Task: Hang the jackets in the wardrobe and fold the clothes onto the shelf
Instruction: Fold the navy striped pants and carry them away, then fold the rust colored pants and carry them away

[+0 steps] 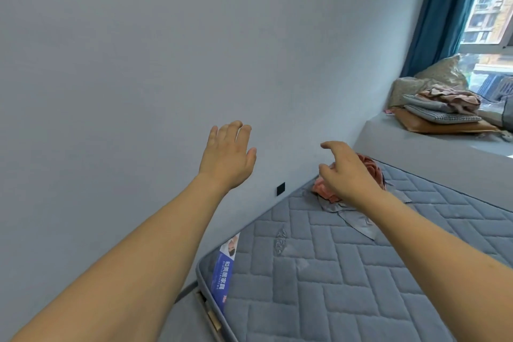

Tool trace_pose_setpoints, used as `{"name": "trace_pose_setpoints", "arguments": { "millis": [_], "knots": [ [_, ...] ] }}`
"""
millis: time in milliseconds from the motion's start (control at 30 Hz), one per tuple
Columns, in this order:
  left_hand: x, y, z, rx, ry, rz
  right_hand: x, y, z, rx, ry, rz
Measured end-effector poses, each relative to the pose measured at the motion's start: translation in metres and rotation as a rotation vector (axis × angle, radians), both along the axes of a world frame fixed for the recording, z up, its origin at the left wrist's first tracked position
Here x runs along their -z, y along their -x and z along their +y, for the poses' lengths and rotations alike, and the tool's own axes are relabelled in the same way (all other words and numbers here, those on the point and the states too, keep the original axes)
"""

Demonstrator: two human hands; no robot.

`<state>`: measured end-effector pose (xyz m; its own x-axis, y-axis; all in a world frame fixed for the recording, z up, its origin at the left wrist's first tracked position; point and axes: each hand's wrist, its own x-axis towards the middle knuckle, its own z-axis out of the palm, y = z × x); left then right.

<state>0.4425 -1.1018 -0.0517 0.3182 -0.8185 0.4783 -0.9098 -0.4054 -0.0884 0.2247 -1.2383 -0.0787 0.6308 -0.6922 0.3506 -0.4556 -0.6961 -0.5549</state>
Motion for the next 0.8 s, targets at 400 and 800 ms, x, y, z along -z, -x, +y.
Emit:
{"name": "trace_pose_setpoints", "arguments": {
  "millis": [400,800],
  "knots": [
    [0.136,-0.029,-0.252,0.214,-0.299,0.033,0.160,0.002,-0.207,0.285,-0.210,0.043],
    [0.549,-0.079,-0.478,0.331,-0.657,0.287,0.538,-0.085,-0.390,0.449,-0.225,0.249]
  ]
}}
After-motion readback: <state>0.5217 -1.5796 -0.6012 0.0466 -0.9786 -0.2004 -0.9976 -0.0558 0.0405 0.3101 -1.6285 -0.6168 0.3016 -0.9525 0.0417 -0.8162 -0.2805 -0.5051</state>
